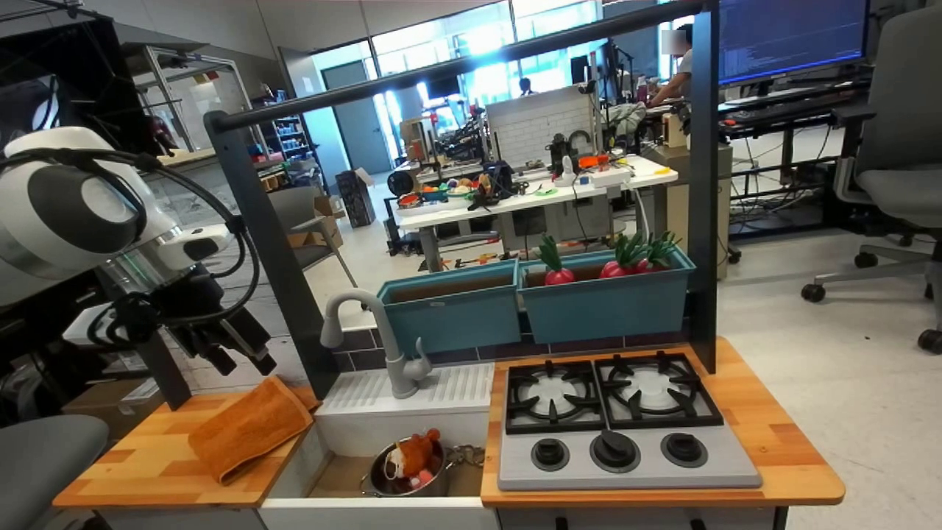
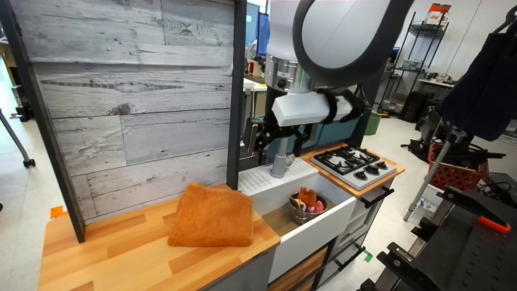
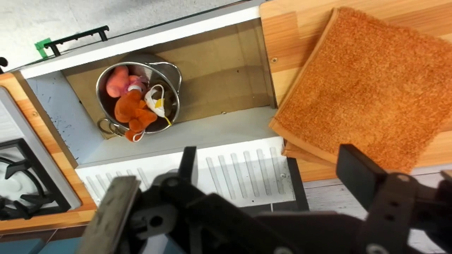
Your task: Use the towel to wipe the table, then put the dolls on the stove
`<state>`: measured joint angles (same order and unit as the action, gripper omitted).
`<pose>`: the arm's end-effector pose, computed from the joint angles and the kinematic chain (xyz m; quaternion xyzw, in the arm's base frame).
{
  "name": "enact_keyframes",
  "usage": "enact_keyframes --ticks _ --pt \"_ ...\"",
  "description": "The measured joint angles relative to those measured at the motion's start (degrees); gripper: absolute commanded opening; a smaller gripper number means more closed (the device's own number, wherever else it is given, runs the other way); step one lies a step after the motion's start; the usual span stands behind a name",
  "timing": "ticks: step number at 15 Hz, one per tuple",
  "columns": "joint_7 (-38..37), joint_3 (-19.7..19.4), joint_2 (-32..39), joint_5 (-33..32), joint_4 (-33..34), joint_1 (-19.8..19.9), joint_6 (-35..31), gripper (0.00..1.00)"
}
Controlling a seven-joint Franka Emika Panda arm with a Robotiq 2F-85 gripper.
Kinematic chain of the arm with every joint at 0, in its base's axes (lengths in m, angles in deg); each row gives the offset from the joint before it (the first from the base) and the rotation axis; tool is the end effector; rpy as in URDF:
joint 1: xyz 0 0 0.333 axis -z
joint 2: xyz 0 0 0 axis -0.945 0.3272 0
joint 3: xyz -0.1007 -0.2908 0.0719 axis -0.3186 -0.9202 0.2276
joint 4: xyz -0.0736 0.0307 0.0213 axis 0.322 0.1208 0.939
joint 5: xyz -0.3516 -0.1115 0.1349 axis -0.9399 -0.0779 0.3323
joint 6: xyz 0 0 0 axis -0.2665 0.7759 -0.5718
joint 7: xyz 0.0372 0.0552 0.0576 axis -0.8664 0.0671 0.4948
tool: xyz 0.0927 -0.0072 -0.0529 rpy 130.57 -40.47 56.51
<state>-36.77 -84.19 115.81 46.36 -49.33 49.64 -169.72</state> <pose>0.5999 0.1338 0.1324 0.9894 -0.1005 0.0770 0.0707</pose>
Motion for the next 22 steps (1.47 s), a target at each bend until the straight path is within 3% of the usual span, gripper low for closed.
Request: enact_keyframes --ticks 4,7,15,22 --pt "-1.16 -4.05 2.27 0.04 0.82 0.49 1.19 1.0" --pt "-1.07 -5.84 5.97 0.37 2.64 3.28 1.66 1.0" --pt "6.09 -4.3 19.78 4.34 16.0 11.71 4.58 1.0" --pt "6.54 -3.59 21.65 6.95 18.27 11.91 3.58 1.0"
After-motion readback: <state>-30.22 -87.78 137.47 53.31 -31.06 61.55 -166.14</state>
